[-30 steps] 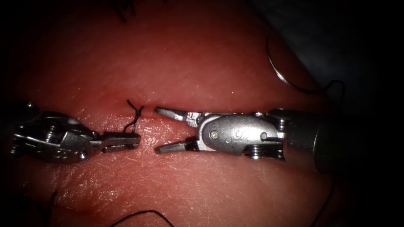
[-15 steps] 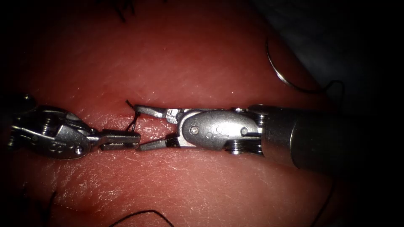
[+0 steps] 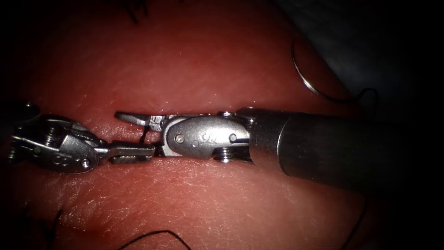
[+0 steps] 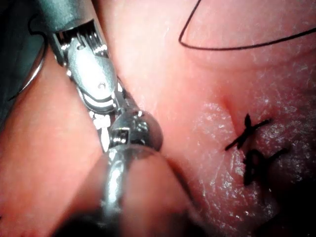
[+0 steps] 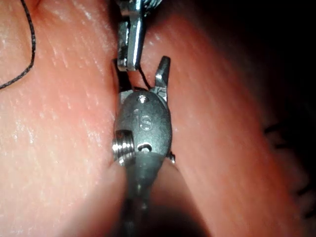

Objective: Wound Closure
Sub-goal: Cut the suture with the right gripper

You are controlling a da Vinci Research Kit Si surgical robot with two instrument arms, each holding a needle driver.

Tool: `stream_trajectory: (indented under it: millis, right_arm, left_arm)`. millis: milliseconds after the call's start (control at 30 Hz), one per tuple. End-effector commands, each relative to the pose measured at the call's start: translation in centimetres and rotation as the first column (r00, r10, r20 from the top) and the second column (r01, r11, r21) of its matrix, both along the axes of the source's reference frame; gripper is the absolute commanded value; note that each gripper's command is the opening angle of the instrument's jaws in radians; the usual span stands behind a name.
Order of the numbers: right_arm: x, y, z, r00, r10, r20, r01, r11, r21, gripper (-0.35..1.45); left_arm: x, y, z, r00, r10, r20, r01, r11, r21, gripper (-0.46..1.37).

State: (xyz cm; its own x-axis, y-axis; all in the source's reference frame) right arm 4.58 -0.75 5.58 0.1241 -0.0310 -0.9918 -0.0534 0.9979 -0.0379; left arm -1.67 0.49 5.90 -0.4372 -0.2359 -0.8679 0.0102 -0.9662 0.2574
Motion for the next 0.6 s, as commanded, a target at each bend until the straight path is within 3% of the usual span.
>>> stream_trajectory:
  millis: [33, 600]
  right_arm:
    - [-0.02, 0.01, -0.04, 1.000, -0.004, 0.000, 0.004, 1.000, -0.007, 1.15]
    - [0.05, 0.04, -0.07, 1.000, -0.004, -0.011, 0.004, 1.000, -0.015, 1.16]
  left_arm:
    - [0.00, 0.00, 0.00, 1.000, 0.002, -0.001, -0.002, 1.000, 0.001, -0.35]
    - [-0.01, -0.01, 0.01, 1.000, -0.001, -0.001, 0.001, 1.000, 0.005, -0.35]
